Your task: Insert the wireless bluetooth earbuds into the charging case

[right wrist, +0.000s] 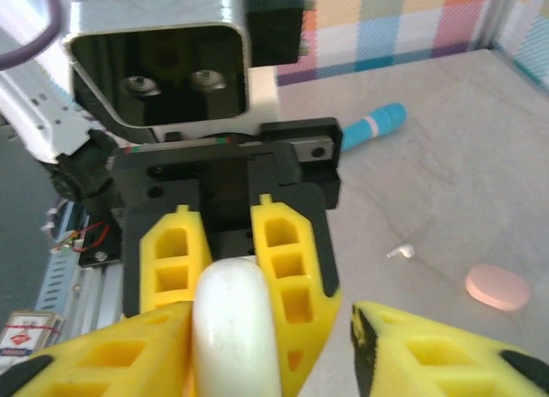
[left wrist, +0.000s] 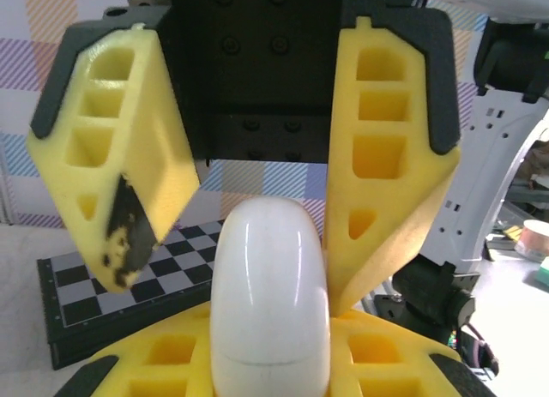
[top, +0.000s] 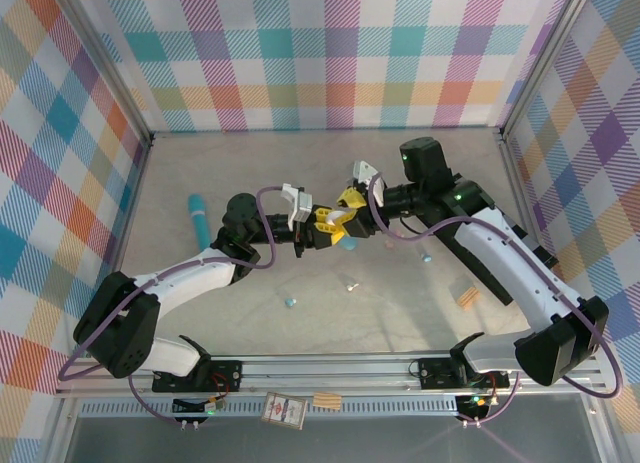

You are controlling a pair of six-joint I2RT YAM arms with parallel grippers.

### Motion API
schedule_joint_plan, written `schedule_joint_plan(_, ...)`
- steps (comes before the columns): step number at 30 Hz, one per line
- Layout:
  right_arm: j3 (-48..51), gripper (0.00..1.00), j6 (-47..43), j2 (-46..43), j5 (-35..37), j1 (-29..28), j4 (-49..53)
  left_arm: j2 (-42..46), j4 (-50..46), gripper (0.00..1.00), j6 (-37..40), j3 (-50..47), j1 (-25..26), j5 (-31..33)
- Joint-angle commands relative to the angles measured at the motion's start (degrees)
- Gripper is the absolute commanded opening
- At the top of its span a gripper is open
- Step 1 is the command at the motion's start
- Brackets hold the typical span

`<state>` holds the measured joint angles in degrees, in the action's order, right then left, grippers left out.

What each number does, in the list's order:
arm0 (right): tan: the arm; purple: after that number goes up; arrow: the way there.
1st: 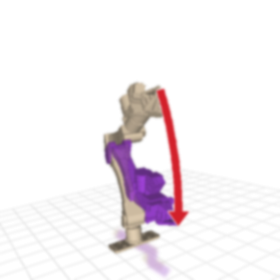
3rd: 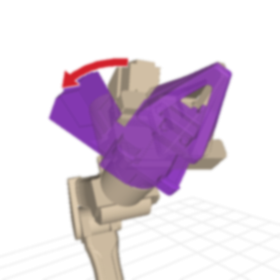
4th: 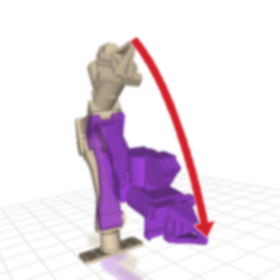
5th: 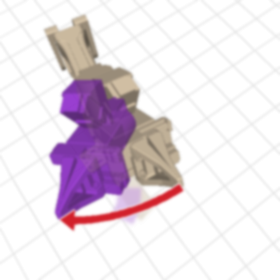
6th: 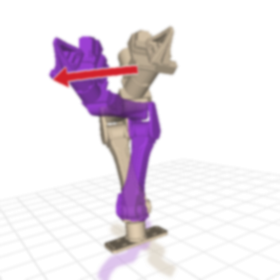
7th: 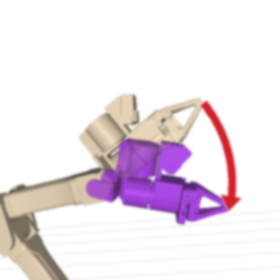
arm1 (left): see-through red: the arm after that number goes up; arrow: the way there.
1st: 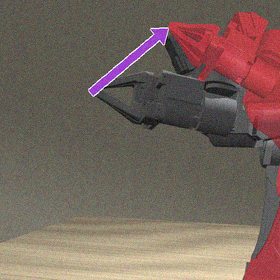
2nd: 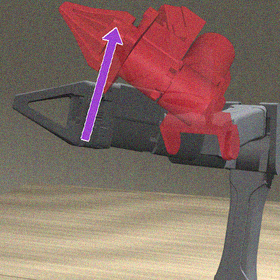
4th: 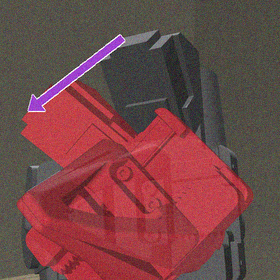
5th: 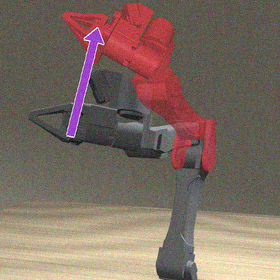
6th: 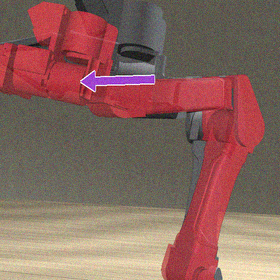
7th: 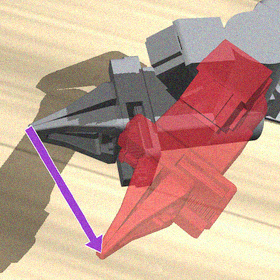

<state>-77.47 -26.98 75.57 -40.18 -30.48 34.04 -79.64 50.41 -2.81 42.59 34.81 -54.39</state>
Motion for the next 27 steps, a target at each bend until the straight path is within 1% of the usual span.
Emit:
schedule_joint_plan(1,0.3,0.56,4.0,-1.6,8.9,0.3,-6.7,2.5,-2.5,0.06,5.9,0.4,0.7,-2.4)
schedule_joint_plan(3,0.0,0.59,4.8,-1.8,10.9,0.6,-7.4,3.6,-5.1,0.05,8.4,0.1,0.7,-2.0)
schedule_joint_plan(5,-0.1,0.64,4.9,-2.2,10.4,0.6,-7.7,4.6,-7.8,0.05,11.8,-0.3,0.7,-1.6)
schedule_joint_plan(9,-0.1,0.78,5.2,-3.1,5.2,0.7,-7.7,5.7,-11.6,0.04,16.0,-1.1,0.7,0.1)
schedule_joint_plan(10,0.2,0.83,5.9,-3.5,4.6,0.7,-8.0,5.6,-11.6,0.04,16.3,-1.3,0.7,0.3)
schedule_joint_plan(11,0.4,0.85,6.6,-3.9,4.5,0.7,-8.5,5.5,-11.4,0.04,16.5,-1.5,0.7,0.5)
schedule_joint_plan(13,1.4,0.96,9.0,-5.4,5.6,0.7,-10.1,5.3,-11.0,0.04,16.5,-2.2,0.6,1.1)
schedule_joint_plan(15,3.0,0.99,13.4,-7.0,8.4,0.6,-13.1,5.6,-10.6,0.03,16.5,-3.1,0.5,2.6)
schedule_joint_plan(18,7.3,0.99,20.7,-10.7,12.6,0.7,-18.4,6.6,-9.9,0.03,19.0,-5.7,0.3,4.7)
schedule_joint_plan(20,10.5,0.99,26.7,-13.5,19.4,0.8,-21.0,7.4,-9.2,0.03,19.9,-7.5,0.1,6.4)
schedule_joint_plan(21,12.2,0.99,29.8,-15.0,24.6,0.8,-21.6,8.0,-8.3,0.03,20.0,-8.6,-0.2,7.1)
schedule_joint_plan(23,14.8,0.99,33.6,-17.5,32.5,0.8,-18.3,8.9,-5.0,0.03,20.0,-11.5,-0.7,8.0)
schedule_joint_plan(25,17.1,0.99,35.7,-18.4,37.5,0.8,-14.5,9.3,-1.1,0.03,19.7,-14.6,-0.9,8.8)
schedule_joint_plan(27,19.8,0.99,37.9,-18.7,39.1,0.8,-11.2,9.6,1.4,0.03,18.9,-16.7,-1.4,9.4)
